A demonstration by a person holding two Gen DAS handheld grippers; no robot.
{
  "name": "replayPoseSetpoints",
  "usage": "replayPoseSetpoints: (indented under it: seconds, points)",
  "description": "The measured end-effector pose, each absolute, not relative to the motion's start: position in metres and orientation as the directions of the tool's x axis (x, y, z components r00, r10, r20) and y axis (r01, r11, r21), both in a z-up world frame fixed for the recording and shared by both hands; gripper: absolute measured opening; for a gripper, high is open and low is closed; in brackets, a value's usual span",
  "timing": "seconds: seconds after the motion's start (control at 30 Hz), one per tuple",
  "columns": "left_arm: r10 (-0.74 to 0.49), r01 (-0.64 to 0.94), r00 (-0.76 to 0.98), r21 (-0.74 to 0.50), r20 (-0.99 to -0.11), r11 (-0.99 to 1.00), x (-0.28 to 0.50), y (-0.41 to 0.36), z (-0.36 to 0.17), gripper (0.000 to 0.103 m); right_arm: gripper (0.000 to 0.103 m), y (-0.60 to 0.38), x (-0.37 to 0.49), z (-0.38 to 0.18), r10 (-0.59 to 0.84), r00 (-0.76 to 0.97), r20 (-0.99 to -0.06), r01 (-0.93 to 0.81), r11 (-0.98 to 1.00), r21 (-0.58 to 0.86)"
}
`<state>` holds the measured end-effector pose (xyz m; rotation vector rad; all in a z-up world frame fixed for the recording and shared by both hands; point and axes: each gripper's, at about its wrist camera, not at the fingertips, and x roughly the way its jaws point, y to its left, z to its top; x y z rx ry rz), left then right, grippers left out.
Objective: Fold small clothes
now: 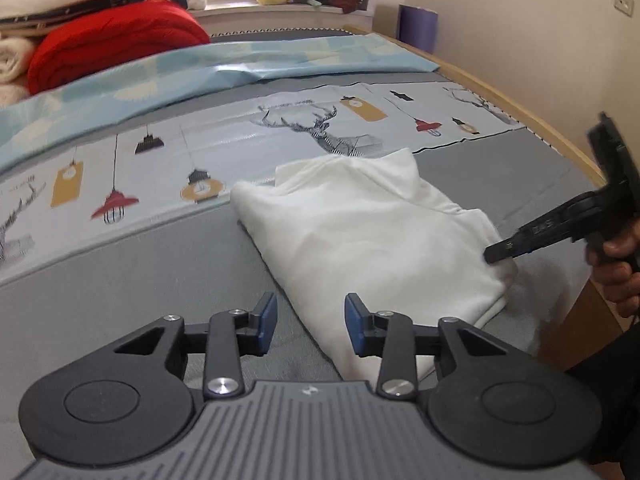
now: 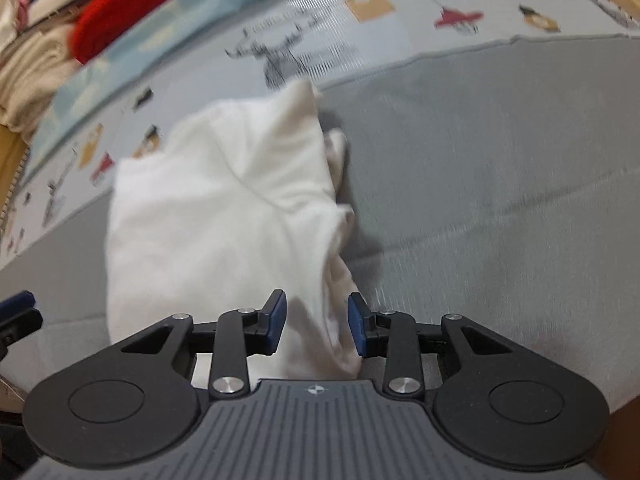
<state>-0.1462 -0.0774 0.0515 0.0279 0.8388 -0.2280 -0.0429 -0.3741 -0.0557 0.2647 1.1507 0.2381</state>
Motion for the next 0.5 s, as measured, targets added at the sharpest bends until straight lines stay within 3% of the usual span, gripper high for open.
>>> replayPoseSetpoints:
  seconds: [0.03,0.23,0.4,0.5]
  points:
    - [-0.19,0.2,0.635,-0.079,-0.749,0.977,-0.144,-0.076,0.046,0.042,0.004,-0.375,-0.047,-0.054,0.328,0.402,-0.855,-0.046,0.94,0.339]
    - [-0.234,0.169,0.663,-0.163,-0.711,0.972,-0.123,-0.08,0.048,0.047,0.003,-0.403,-0.068,-0.026,0.441,0.489,-0.753,-0.055,0.877,0.478]
    - [-0.245,0.128,0.626,-0.212,-0.74,0.969,-0.103,-0.076,0.04,0.047,0.003,-0.414,-0.069,-0.048,0.354,0.362,-0.862,0.047,0.917,0.396]
    - [-0.264,0.114,0.595,-0.246,-0.759,0.963,-0.089,-0.07,0.034,0.05,0.007,-0.409,-0.064,-0.045,0.298,0.409,-0.863,0.033,0.94,0.34]
